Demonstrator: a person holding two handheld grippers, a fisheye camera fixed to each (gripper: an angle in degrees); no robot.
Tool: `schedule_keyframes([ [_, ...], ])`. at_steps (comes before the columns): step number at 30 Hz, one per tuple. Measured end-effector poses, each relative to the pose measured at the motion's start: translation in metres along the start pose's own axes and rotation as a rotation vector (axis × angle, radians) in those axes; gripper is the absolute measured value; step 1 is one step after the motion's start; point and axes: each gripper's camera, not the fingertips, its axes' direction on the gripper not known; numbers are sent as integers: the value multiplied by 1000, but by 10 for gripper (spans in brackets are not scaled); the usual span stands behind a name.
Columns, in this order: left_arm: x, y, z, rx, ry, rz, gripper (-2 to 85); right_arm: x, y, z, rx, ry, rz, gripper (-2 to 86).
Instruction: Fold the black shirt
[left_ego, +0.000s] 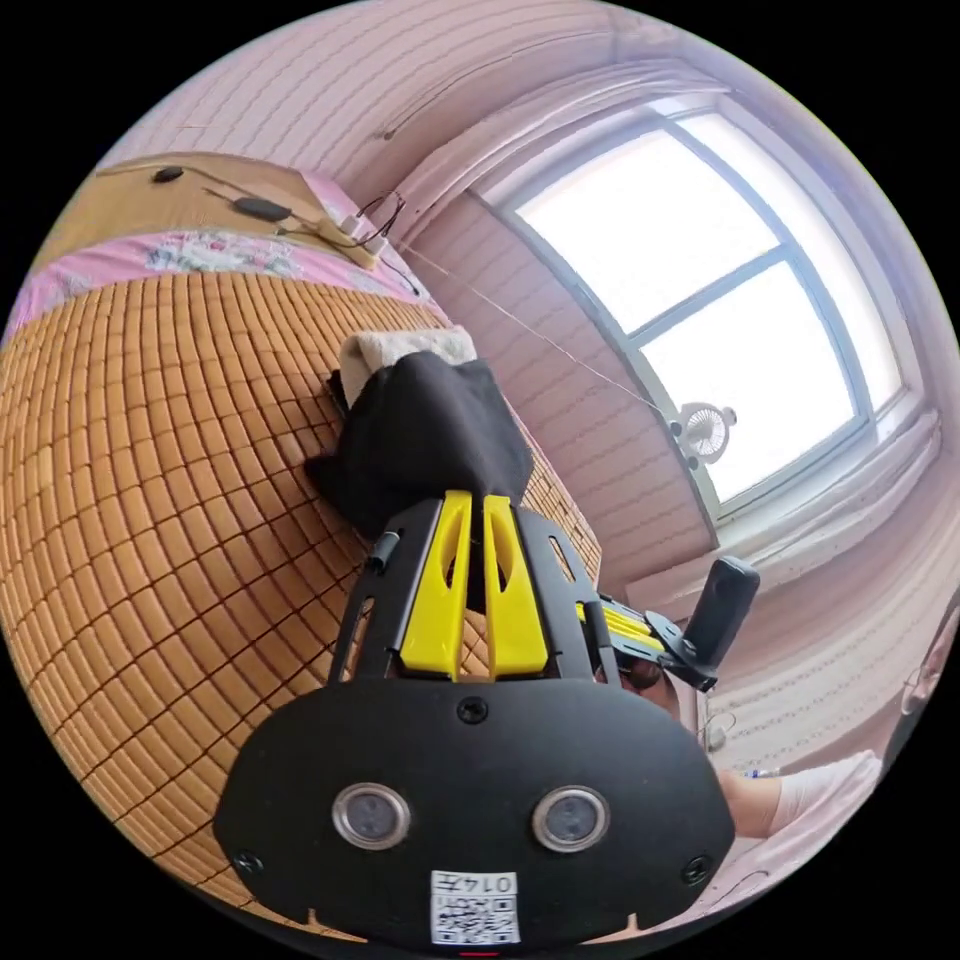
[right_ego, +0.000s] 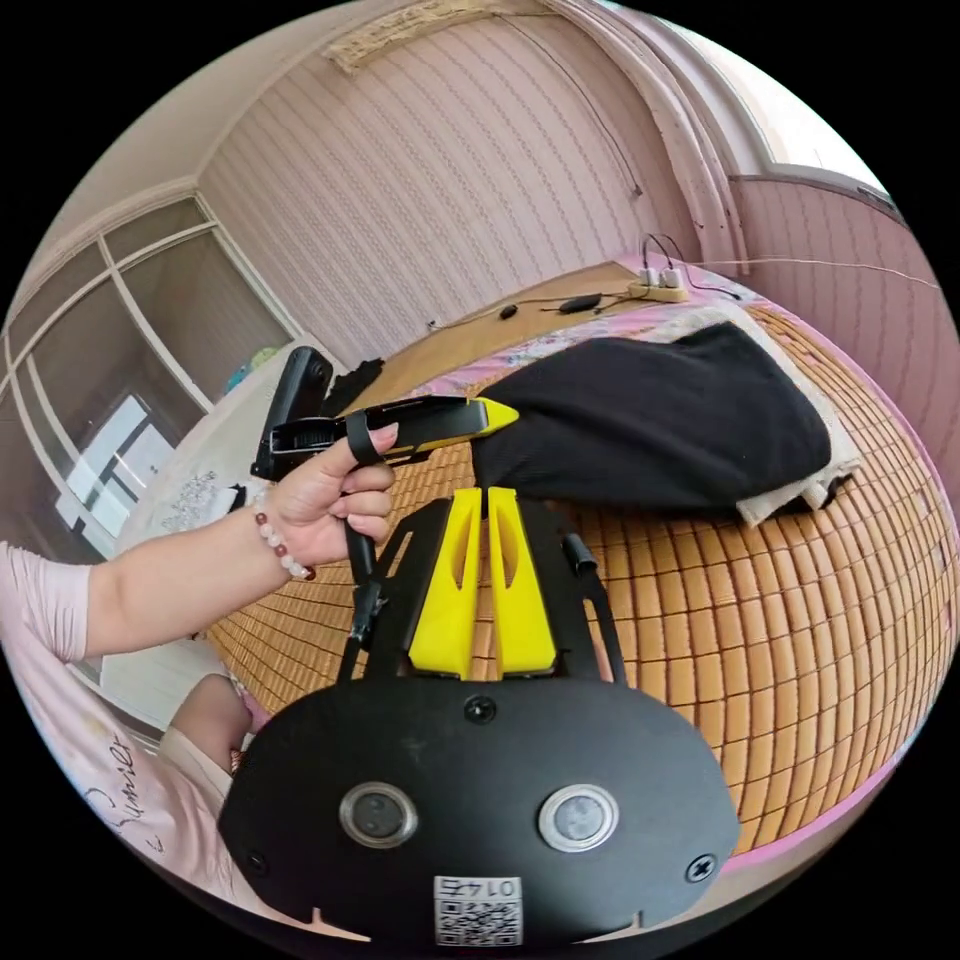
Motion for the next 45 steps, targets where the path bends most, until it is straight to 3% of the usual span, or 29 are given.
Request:
schedule_keyframes([
  [3, 16, 17, -87, 32, -94, 90, -9, -77, -3, -8, 32, -82, -97, 5],
  [8, 15, 36, -234, 138, -233, 16, -10, -188, -63, -4, 22, -198, -190, 3],
  [11, 46, 42, -309, 185, -299, 173, -9, -260, -68, -24, 114, -274, -248, 3],
  [15, 81, 75, -347, 98, -363, 354, -5, -319, -14, -32, 118, -293, -224, 3],
  [18, 69, 131, -330, -69, -282, 358, 8, -340, 54, -17, -6, -304, -167, 4],
  [23, -9, 272, -296, -141, -50, 7, 38, -340, 177, 35, -449, -171, -170, 3],
  [26, -43, 357, -288, -185, -139, -200, 29, -316, 227, 47, -654, -64, -119, 8],
  [29, -51, 412, -310, -95, -75, -341, 8, -288, 243, 43, -701, -41, -23, 27],
  [33, -45, 444, -356, -13, -275, -386, 3, -255, 236, 52, -683, -77, 96, 69],
  [36, -48, 445, -379, 15, -447, -396, 17, -244, 229, 74, -686, 25, 109, 87],
  [39, -65, 436, -385, 7, -499, -434, 45, -236, 230, 98, -712, 47, 144, 108],
  [43, -85, 420, -382, 23, -548, -470, 64, -235, 234, 121, -740, 59, 134, 98],
  [45, -99, 410, -367, -41, -570, -495, 73, -228, 231, 127, -752, 141, 178, 35],
])
